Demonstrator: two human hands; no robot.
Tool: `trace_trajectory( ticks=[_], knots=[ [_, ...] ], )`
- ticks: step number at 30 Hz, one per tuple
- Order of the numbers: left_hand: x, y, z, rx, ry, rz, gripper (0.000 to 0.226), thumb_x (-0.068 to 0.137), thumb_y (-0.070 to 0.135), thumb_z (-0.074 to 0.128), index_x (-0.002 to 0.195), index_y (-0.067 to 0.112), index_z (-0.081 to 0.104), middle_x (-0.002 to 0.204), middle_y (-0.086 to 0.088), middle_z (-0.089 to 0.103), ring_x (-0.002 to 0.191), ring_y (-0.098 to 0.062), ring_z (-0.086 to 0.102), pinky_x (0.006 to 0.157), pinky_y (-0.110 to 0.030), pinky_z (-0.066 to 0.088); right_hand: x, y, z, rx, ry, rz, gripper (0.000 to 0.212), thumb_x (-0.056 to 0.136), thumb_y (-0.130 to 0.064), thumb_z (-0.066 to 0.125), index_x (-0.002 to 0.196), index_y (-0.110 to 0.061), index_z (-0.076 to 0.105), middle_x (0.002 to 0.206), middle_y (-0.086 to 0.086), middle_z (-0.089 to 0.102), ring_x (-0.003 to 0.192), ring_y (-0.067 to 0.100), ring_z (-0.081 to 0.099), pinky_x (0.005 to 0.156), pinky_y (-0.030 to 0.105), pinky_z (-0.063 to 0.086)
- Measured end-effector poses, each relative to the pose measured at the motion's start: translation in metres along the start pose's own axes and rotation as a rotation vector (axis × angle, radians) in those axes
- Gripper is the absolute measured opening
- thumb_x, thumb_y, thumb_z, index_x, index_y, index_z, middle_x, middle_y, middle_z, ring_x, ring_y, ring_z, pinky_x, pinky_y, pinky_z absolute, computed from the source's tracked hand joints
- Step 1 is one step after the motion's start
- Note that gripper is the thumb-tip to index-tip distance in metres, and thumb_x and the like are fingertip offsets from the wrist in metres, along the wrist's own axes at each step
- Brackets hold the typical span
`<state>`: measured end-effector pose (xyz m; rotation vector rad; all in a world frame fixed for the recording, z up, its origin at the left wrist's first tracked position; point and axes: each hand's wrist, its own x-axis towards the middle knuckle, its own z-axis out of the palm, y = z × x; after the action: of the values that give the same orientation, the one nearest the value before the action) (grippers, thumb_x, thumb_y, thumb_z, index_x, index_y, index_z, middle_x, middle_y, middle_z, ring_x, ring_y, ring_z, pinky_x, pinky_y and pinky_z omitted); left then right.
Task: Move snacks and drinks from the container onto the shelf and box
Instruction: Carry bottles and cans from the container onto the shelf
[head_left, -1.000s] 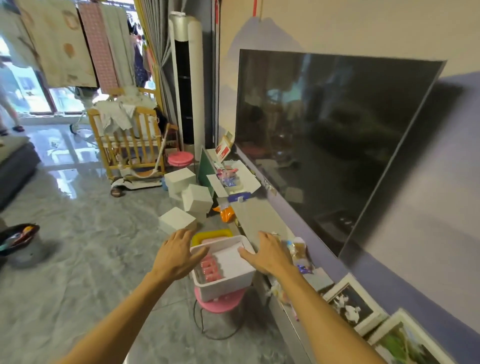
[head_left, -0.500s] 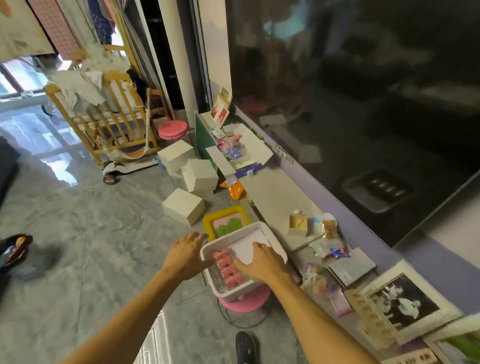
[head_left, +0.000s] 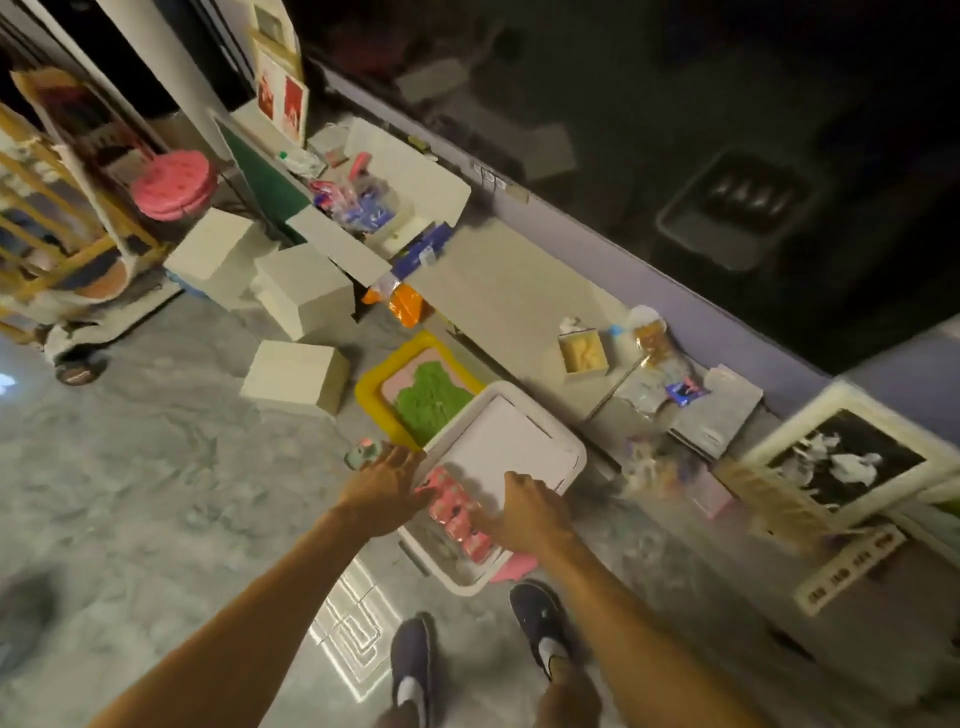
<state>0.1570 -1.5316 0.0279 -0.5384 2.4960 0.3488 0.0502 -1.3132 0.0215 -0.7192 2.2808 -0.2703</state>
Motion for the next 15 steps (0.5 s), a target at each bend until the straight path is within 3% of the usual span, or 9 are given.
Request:
trace_trajectory(
  ticks=[4, 8, 11, 13, 15],
  knots=[
    [0.056, -0.017, 0.025, 0.009, -0.066, 0.104, 0.085, 0.094, 0.076, 0.016, 0.157, 0.024, 0.040, 0.160, -0.007, 0.043, 0.145, -0.033, 0.044, 0.120, -0.048, 0.033, 0.022, -0.008, 0.039, 0.076, 0.044, 0.117, 0.091, 0.082, -0.093, 0.043, 0.125, -0.014, 0.055, 0.127, 0.007, 0.064, 0.117, 0.029, 0.062, 0.095, 0.041, 0.048],
    [0.105, -0.034, 0.064, 0.082, -0.156, 0.252, 0.069, 0.104, 0.061, 0.035, 0.158, 0.019, 0.036, 0.162, -0.008, 0.040, 0.145, -0.031, 0.045, 0.116, -0.046, 0.039, 0.045, -0.022, 0.094, 0.121, 0.141, 0.254, 0.098, 0.077, -0.100, 0.034, 0.121, -0.016, 0.056, 0.117, 0.004, 0.067, 0.110, 0.027, 0.066, 0.097, 0.043, 0.050],
    [0.132, -0.051, 0.098, 0.132, -0.212, 0.356, 0.084, 0.094, 0.070, 0.041, 0.156, 0.014, 0.035, 0.154, -0.011, 0.044, 0.138, -0.032, 0.049, 0.108, -0.044, 0.046, 0.065, -0.030, 0.137, 0.141, 0.176, 0.293, 0.113, 0.068, -0.108, 0.022, 0.123, -0.017, 0.058, 0.112, 0.001, 0.067, 0.101, 0.023, 0.067, 0.087, 0.036, 0.055],
    [0.149, -0.065, 0.125, 0.160, -0.231, 0.427, 0.090, 0.091, 0.065, 0.063, 0.156, 0.011, 0.033, 0.154, -0.013, 0.043, 0.140, -0.033, 0.046, 0.110, -0.045, 0.046, 0.077, -0.031, 0.167, 0.139, 0.192, 0.304, 0.102, 0.066, -0.106, 0.038, 0.121, -0.023, 0.061, 0.107, -0.005, 0.068, 0.095, 0.017, 0.069, 0.082, 0.032, 0.057],
    [0.174, -0.078, 0.148, 0.185, -0.220, 0.492, 0.100, 0.084, 0.063, 0.075, 0.156, 0.009, 0.032, 0.156, -0.015, 0.041, 0.144, -0.034, 0.041, 0.113, -0.045, 0.044, 0.092, -0.026, 0.193, 0.122, 0.206, 0.285, 0.095, 0.063, -0.097, 0.049, 0.126, -0.026, 0.060, 0.113, -0.006, 0.067, 0.103, 0.018, 0.066, 0.089, 0.034, 0.054]
  ],
)
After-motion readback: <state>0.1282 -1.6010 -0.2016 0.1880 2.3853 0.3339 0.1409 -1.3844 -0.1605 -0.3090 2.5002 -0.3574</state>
